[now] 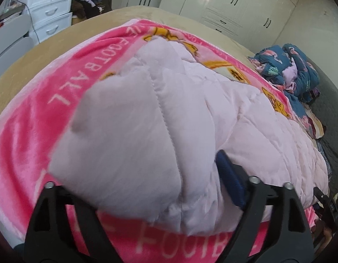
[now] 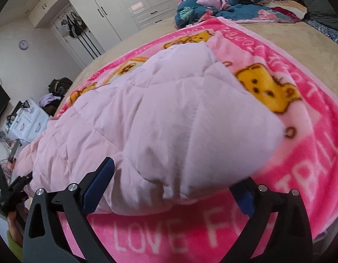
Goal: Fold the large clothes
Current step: 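Lay the folded-over jacket down and open both grippers, then pull both open grippers back from the folded jacket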
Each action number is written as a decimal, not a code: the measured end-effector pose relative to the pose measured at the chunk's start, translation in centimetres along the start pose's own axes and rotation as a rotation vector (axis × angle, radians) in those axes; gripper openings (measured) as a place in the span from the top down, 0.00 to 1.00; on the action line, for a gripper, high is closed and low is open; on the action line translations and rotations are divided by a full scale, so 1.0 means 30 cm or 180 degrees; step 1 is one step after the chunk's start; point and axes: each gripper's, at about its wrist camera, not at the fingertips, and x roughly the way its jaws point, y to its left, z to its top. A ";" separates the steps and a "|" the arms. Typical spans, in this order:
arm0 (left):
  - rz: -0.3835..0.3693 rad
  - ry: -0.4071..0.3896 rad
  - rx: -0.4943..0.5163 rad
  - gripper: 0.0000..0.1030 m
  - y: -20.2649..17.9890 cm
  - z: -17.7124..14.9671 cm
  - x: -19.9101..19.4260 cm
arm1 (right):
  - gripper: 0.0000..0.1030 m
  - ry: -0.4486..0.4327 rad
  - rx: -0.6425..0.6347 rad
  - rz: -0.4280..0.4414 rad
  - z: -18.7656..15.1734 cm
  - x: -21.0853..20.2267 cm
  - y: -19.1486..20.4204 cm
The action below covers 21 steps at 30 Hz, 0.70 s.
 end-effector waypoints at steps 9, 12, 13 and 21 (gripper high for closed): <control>0.0212 -0.0172 -0.0044 0.09 0.065 -0.004 -0.122 | 0.04 -0.0305 -0.0076 -0.0345 -0.024 -0.146 -0.041; 0.0266 -0.0329 0.0003 0.09 0.067 -0.001 -0.202 | 0.04 -0.0449 -0.0172 -0.0417 -0.028 -0.214 -0.037; 0.0273 -0.0363 0.0004 0.09 0.068 -0.002 -0.222 | 0.04 -0.0486 -0.0203 -0.0443 -0.031 -0.235 -0.033; 0.0217 -0.0675 0.0197 0.09 0.010 -0.048 -0.405 | 0.04 -0.0882 -0.0528 -0.0335 -0.105 -0.433 0.063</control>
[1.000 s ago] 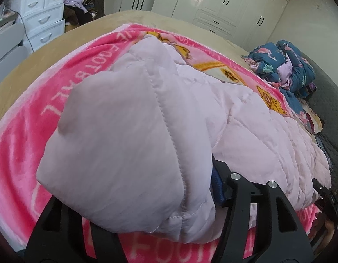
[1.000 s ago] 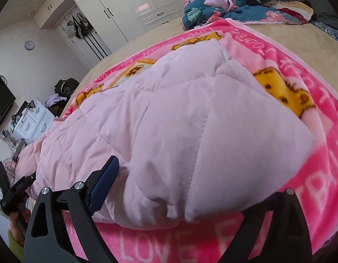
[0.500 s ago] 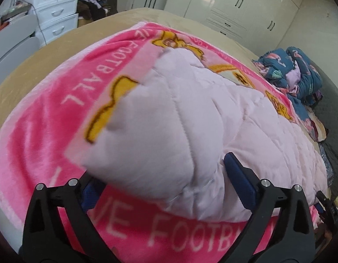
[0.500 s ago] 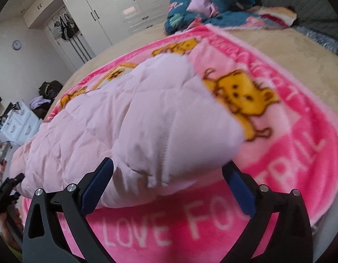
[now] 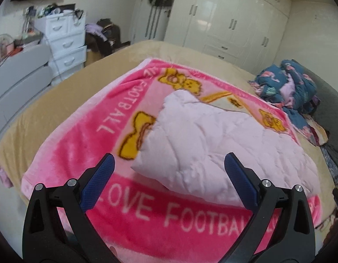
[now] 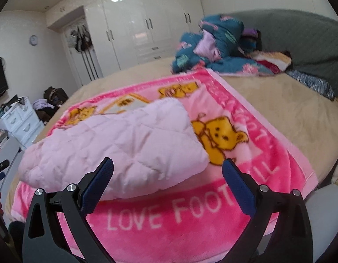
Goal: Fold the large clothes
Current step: 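Pull both open grippers back from the folded jacket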
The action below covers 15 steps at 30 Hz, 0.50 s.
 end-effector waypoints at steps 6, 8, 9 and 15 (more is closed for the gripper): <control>-0.0110 -0.0159 0.0233 0.09 -0.087 -0.041 -0.100 | 0.04 -0.0234 -0.0205 0.0200 -0.030 -0.142 0.093; -0.0142 -0.0205 0.0301 0.09 -0.111 -0.060 -0.125 | 0.04 -0.0270 -0.0281 0.0243 -0.042 -0.175 0.115; -0.0174 -0.0220 0.0335 0.09 -0.127 -0.071 -0.139 | 0.04 -0.0268 -0.0319 0.0269 -0.049 -0.190 0.126; -0.0306 -0.0294 0.0496 0.09 -0.203 -0.145 -0.189 | 0.04 -0.0286 -0.0491 0.0358 -0.108 -0.254 0.179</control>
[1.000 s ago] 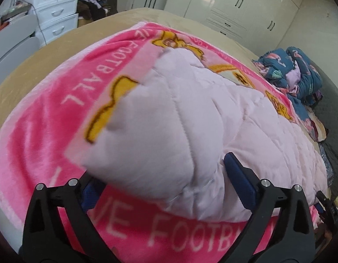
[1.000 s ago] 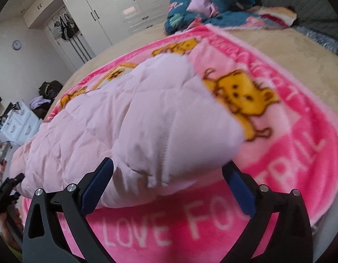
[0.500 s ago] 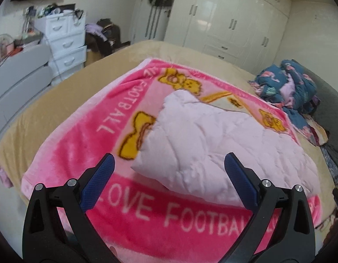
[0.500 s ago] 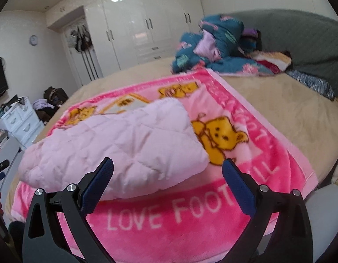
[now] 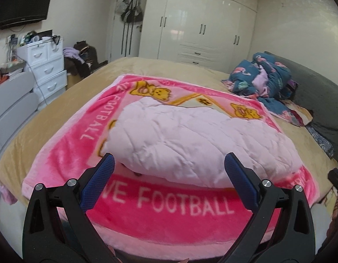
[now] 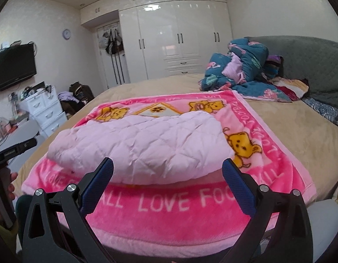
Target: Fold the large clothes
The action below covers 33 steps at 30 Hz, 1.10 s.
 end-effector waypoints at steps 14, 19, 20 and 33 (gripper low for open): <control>-0.0307 0.0391 0.0264 0.09 -0.156 -0.173 0.047 | 0.04 0.0210 -0.0118 0.0127 -0.133 0.031 0.084; -0.0304 0.0411 0.0270 0.09 -0.157 -0.183 0.055 | 0.04 0.0258 -0.0111 0.0157 -0.140 0.045 0.089; -0.0297 0.0404 0.0272 0.09 -0.156 -0.185 0.054 | 0.04 0.0269 -0.0100 0.0165 -0.143 0.048 0.089; -0.0257 0.0387 0.0209 0.09 -0.131 -0.178 0.049 | 0.04 0.0298 -0.0134 0.0188 -0.150 0.061 0.100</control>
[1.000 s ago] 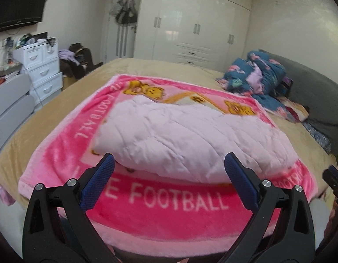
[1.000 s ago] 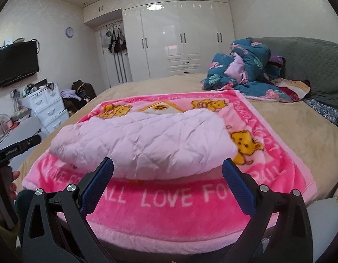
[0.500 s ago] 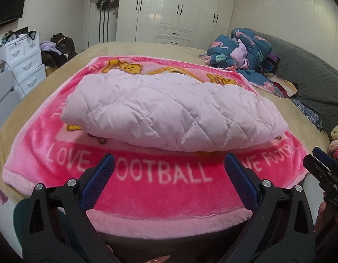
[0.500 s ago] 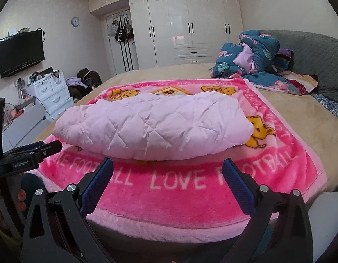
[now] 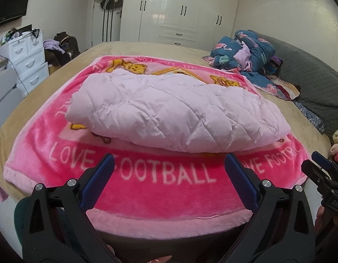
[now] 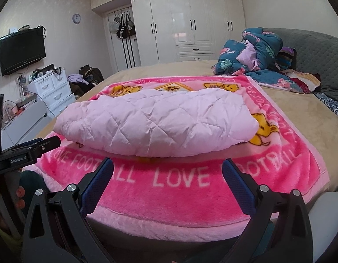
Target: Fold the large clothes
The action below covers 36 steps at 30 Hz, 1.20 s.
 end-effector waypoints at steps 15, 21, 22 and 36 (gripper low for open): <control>0.0024 0.0013 -0.0018 0.09 0.006 0.000 -0.001 | 0.04 -0.0004 -0.0003 0.0002 0.000 -0.001 0.001; 0.0044 -0.0008 -0.0029 0.09 0.013 -0.006 -0.008 | 0.04 -0.0001 -0.0002 0.0013 0.001 -0.002 0.001; 0.0051 -0.0009 -0.0029 0.09 0.012 -0.005 -0.008 | 0.04 -0.0006 0.0000 0.0006 0.001 -0.002 0.003; 0.0058 -0.0038 -0.0021 0.09 0.009 0.003 -0.023 | 0.04 -0.0006 -0.0003 0.0010 0.000 -0.001 0.002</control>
